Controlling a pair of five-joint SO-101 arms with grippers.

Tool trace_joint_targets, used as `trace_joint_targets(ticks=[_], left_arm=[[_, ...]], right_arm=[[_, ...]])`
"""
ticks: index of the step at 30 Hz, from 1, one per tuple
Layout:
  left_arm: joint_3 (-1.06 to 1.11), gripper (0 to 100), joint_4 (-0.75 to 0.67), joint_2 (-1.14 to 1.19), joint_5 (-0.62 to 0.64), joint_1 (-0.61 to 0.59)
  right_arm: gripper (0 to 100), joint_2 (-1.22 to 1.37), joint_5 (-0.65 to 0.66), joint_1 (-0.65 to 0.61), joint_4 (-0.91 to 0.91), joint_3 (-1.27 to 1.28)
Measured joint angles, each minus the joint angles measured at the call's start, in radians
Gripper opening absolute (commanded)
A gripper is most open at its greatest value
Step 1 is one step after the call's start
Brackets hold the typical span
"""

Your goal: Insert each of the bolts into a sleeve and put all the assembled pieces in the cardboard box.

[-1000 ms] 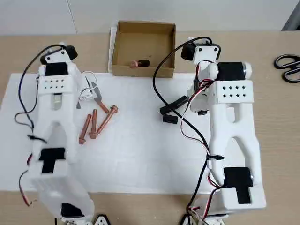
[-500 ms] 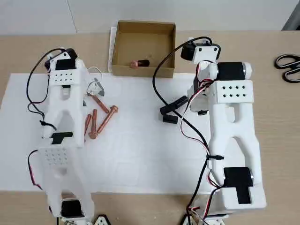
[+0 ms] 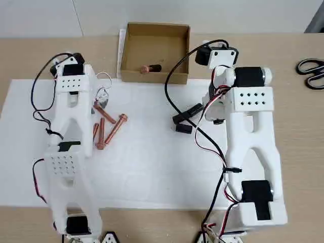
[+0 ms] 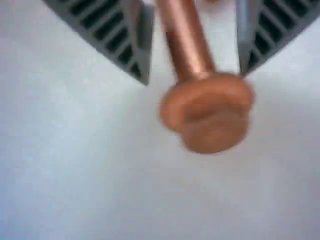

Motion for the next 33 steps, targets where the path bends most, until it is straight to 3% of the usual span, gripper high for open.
trace_joint_targets(ticks=[8,11,25,33], left_arm=[[0.0,9,0.0,0.0,-0.002,0.0],[0.0,1,0.0,0.0,-0.002,0.0],[-0.035,1,0.008,0.043,0.002,0.006],[-0.206,1,0.176,0.029,-0.08,0.066]], right_arm=[[0.4,0.0,0.0,0.0,0.0,0.0],[0.4,0.0,0.0,0.0,0.0,0.003],[0.4,0.0,0.0,-0.002,0.0,0.003],[0.4,0.0,0.0,-0.002,0.0,0.003]])
